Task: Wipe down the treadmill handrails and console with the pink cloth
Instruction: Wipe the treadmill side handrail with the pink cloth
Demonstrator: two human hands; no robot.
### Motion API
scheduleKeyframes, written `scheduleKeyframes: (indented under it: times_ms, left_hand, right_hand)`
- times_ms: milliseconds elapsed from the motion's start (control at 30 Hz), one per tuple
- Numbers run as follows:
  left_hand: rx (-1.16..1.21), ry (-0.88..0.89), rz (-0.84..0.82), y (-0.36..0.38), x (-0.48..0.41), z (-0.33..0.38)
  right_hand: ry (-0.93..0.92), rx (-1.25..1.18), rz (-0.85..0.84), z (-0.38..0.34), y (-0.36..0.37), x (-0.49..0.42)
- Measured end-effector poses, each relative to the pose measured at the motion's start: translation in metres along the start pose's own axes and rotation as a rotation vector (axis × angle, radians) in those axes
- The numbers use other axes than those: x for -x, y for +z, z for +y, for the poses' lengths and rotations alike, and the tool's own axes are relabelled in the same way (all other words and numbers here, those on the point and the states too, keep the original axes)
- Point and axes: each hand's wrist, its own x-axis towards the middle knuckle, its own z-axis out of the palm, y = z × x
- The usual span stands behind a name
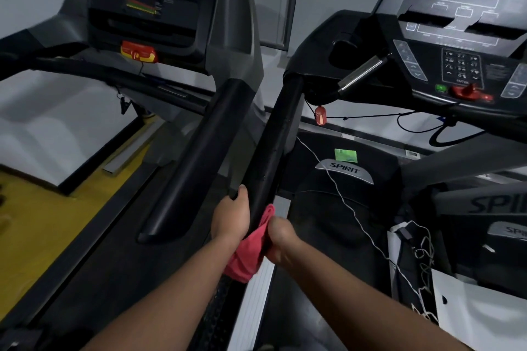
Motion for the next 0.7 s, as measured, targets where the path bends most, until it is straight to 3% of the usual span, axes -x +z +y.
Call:
scheduleKeyframes:
  times_ms: [133, 400, 533, 700]
  left_hand:
    - [0.039, -0.003, 0.021, 0.001, 0.003, 0.002]
    - [0.204, -0.050, 0.014, 0.001, 0.003, 0.001]
    - [0.358, -0.155, 0.065, 0.002, 0.003, 0.003]
    - [0.405, -0.273, 0.100, 0.005, -0.004, 0.000]
  right_hand:
    - [-0.130, 0.049, 0.069, -0.019, 0.001, -0.009]
    - [-0.053, -0.134, -0.212, -0.001, 0.011, -0.022]
    - [-0.086, 0.055, -0.096, -0.011, 0.006, -0.019]
    - [-0.162, 0.045, -0.085, -0.007, 0.002, -0.021]
